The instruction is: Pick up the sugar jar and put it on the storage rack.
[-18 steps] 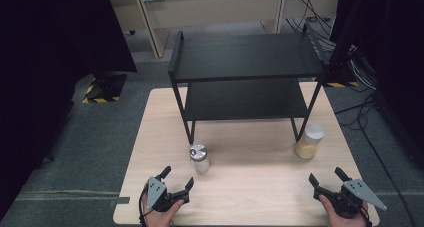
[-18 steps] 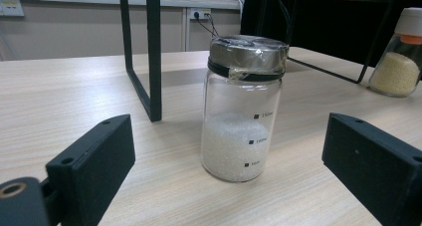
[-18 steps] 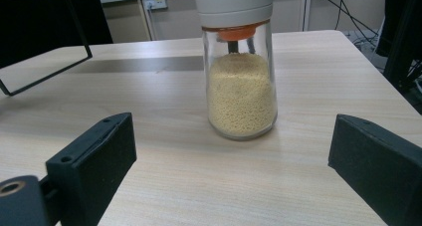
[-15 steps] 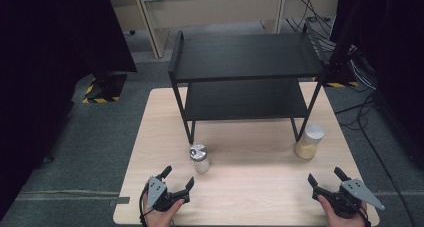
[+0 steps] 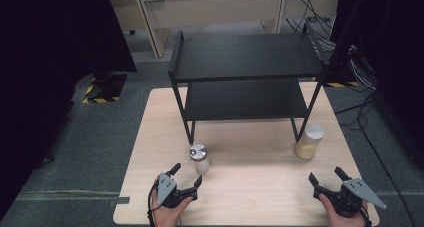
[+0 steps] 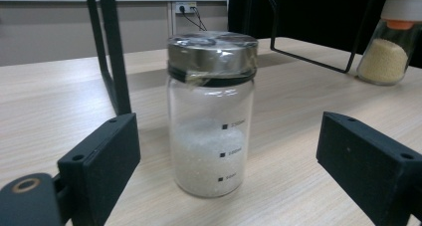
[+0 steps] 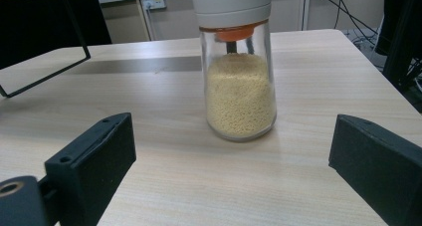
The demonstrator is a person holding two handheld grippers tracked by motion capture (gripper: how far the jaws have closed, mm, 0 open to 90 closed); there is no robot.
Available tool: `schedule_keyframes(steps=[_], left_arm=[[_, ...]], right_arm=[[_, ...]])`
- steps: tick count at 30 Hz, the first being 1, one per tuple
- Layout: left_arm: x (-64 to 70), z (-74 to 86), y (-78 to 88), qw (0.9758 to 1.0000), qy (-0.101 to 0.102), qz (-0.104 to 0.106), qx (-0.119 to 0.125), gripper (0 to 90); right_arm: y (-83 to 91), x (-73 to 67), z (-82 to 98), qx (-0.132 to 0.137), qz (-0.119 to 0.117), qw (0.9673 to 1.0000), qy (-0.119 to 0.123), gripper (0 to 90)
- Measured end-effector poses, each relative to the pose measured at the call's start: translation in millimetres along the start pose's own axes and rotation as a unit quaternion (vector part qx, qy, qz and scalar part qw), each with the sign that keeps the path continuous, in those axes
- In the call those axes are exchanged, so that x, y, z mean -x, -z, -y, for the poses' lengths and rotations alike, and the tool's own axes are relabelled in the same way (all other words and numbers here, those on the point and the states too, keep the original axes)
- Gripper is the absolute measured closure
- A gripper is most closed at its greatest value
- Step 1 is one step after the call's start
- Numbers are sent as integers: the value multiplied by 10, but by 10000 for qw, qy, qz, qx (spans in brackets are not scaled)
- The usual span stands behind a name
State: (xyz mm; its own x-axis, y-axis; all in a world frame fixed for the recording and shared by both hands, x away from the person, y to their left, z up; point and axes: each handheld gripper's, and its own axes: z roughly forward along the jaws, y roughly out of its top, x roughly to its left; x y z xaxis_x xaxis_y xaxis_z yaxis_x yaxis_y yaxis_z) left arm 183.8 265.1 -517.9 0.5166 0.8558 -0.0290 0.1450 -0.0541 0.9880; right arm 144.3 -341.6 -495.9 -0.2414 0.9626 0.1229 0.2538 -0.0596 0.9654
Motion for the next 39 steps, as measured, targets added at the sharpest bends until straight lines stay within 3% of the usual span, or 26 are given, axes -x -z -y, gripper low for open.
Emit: schedule_keyframes(steps=[7, 13, 26, 39], left_arm=[[-27, -72, -149, 9996, 251, 28, -151, 110], [-7, -152, -313, 9993, 185, 33, -315, 122], [40, -292, -507, 9971, 253, -276, -662, 268], [82, -297, -530, 9971, 111, -362, -664, 304]], right_arm=[[-8, 4, -6, -12, -7, 10000, 1, 46], [-5, 19, -1, 2, -28, 10000, -27, 46], [-8, 19, -7, -15, -47, 10000, -4, 46], [-10, 26, -11, -24, -52, 10000, -20, 44]])
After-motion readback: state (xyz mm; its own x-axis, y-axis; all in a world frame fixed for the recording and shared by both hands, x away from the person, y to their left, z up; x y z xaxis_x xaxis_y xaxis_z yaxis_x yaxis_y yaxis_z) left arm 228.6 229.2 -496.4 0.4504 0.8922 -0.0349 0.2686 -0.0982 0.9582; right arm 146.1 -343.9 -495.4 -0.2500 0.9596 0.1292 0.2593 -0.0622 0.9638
